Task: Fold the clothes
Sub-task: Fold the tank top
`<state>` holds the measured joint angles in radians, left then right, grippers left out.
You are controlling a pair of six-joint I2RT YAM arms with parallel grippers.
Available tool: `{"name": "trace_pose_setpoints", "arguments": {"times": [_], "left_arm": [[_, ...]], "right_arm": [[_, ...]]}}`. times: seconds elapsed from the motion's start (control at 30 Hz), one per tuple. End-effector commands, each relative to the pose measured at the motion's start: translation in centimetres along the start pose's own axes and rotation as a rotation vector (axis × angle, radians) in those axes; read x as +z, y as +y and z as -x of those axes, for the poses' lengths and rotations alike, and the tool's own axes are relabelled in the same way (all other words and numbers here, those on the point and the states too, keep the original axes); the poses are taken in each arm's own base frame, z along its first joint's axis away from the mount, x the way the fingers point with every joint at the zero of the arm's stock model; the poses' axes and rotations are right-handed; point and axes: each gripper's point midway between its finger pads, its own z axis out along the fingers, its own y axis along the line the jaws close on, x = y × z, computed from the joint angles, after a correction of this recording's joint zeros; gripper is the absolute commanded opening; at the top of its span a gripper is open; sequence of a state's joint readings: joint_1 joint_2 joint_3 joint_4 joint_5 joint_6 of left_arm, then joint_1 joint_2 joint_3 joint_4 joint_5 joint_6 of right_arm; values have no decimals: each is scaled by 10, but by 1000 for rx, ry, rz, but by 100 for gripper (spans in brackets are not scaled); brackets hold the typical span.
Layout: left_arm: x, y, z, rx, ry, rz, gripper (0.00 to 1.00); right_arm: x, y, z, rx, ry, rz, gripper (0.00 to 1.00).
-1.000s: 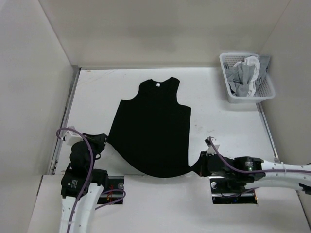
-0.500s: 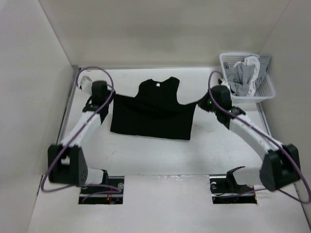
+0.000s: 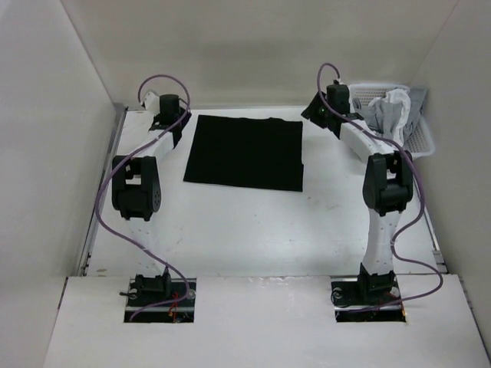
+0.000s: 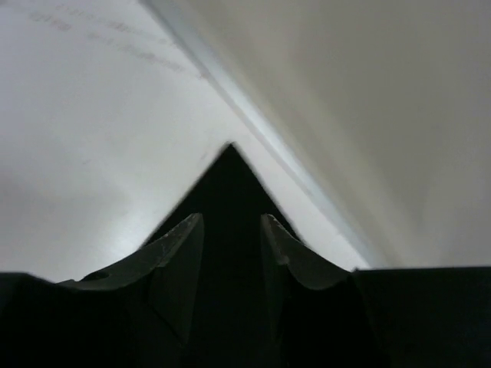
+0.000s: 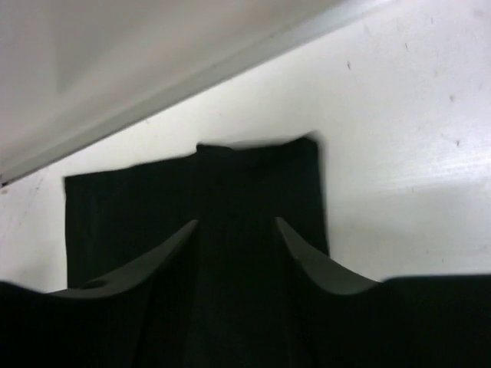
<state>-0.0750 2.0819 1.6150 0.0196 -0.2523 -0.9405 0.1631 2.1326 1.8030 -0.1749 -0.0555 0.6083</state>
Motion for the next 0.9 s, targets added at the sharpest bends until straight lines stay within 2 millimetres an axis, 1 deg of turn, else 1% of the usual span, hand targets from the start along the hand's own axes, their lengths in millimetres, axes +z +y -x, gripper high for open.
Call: {"name": "trace_pose_setpoints", "arguments": {"times": [0.0, 0.03, 0.07, 0.1, 0.17, 0.2, 0.23, 0.27, 0.3, 0.33, 0.37, 0.43, 0.5, 0.57, 0.67, 0.73, 0.83, 0.87], "left_arm": [[-45, 16, 34, -23, -53, 9, 35], [-57, 27, 30, -37, -54, 18, 36], [-75, 44, 21, -56, -52, 24, 35], [-94, 62, 9, -69, -45, 27, 32], [-126, 98, -23, -80, -14, 33, 30], [-137, 116, -36, -85, 5, 42, 30], [-148, 131, -49, -84, 31, 54, 30], [-157, 143, -57, -97, 56, 62, 31], [-165, 154, -65, -110, 80, 62, 32], [-172, 159, -69, -118, 101, 54, 34], [-176, 161, -75, -117, 130, 39, 36], [-181, 158, -86, -135, 190, 1, 38], [-180, 154, -92, -149, 214, -26, 41], [-176, 158, -95, -167, 218, -10, 41], [-162, 165, -93, -193, 194, 15, 41], [-153, 166, -96, -210, 197, 19, 37], [-140, 175, -102, -245, 205, 44, 27], [-138, 177, -102, -248, 200, 51, 27]], "right_arm": [[-31, 15, 2, -29, -44, 3, 50], [-43, 18, -5, -31, -55, 9, 50], [-56, 20, -13, -28, -63, 17, 49], [-69, 22, -26, -27, -64, 31, 44], [-94, 27, -57, -30, -59, 72, 25], [-102, 29, -69, -27, -57, 88, 16], [-114, 30, -85, -21, -51, 105, 8], [-126, 31, -99, -24, -46, 124, 5], [-136, 29, -111, -27, -44, 134, 4], [-145, 27, -120, -25, -44, 142, 4], [-154, 25, -129, -27, -41, 151, 5], [-168, 22, -142, -48, -30, 164, 9], [-180, 18, -152, -62, -21, 175, 13], [-186, 12, -162, -64, -12, 175, 17], [-192, -1, -176, -53, 4, 164, 20], [-194, -8, -184, -46, 16, 156, 22], [-198, -18, -194, -24, 26, 149, 25], [-199, -20, -196, -21, 27, 147, 25]]}}
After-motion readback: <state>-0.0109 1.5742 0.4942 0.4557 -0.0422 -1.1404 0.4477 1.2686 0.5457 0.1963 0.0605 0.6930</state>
